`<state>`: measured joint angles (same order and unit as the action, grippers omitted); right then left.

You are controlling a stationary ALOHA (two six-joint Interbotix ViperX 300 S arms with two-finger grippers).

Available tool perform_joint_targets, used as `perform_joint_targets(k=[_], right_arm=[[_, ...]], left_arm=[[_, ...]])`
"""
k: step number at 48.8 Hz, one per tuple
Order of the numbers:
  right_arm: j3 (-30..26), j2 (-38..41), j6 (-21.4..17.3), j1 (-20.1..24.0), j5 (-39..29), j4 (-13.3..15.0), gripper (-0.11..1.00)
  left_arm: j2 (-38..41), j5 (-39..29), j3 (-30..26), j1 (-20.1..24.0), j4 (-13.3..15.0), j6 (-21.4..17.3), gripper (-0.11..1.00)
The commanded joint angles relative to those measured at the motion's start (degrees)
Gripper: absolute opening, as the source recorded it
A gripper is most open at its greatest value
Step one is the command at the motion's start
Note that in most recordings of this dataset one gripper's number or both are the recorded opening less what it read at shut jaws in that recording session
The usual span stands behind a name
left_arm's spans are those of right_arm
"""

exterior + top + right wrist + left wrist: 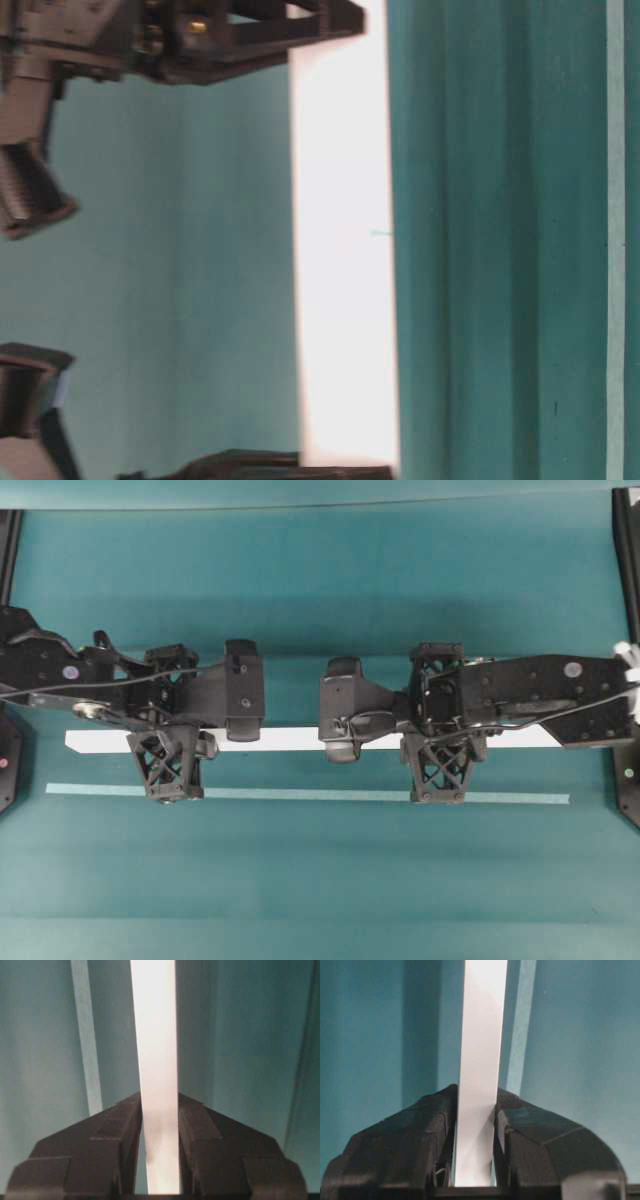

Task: Lift a wooden board with both hands.
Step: 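Lower the board with both grippers back onto the table, then open both grippers to release the board on the table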

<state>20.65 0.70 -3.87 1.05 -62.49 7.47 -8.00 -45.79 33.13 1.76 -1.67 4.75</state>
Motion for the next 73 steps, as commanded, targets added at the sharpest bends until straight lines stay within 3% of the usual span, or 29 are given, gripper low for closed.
perform_joint_targets(k=[1, 25, 34, 43, 73], right_arm=[[0.7, 0.4, -0.6, 0.5, 1.6, 0.0, 0.21], [3.6, 3.3, -0.7, 1.6, 8.0, -1.8, 0.21], [5.8, 4.4, -3.3, 3.2, 12.2, -2.8, 0.21], [7.6, 5.4, -4.8, 4.0, 14.9, -2.8, 0.21], [10.3, 6.4, -4.4, 3.7, 19.4, -2.4, 0.21]], left_arm=[[0.5, 1.2, 0.3, 0.1, 0.2, 0.4, 0.18], [6.7, 7.9, 3.6, -1.0, 0.2, 0.4, 0.18], [7.0, 9.8, 6.2, -1.0, 0.4, 0.4, 0.18], [7.3, 10.8, 6.8, -1.0, 0.2, 0.4, 0.18], [9.6, 13.5, 7.1, -2.4, 0.2, 2.3, 0.18]])
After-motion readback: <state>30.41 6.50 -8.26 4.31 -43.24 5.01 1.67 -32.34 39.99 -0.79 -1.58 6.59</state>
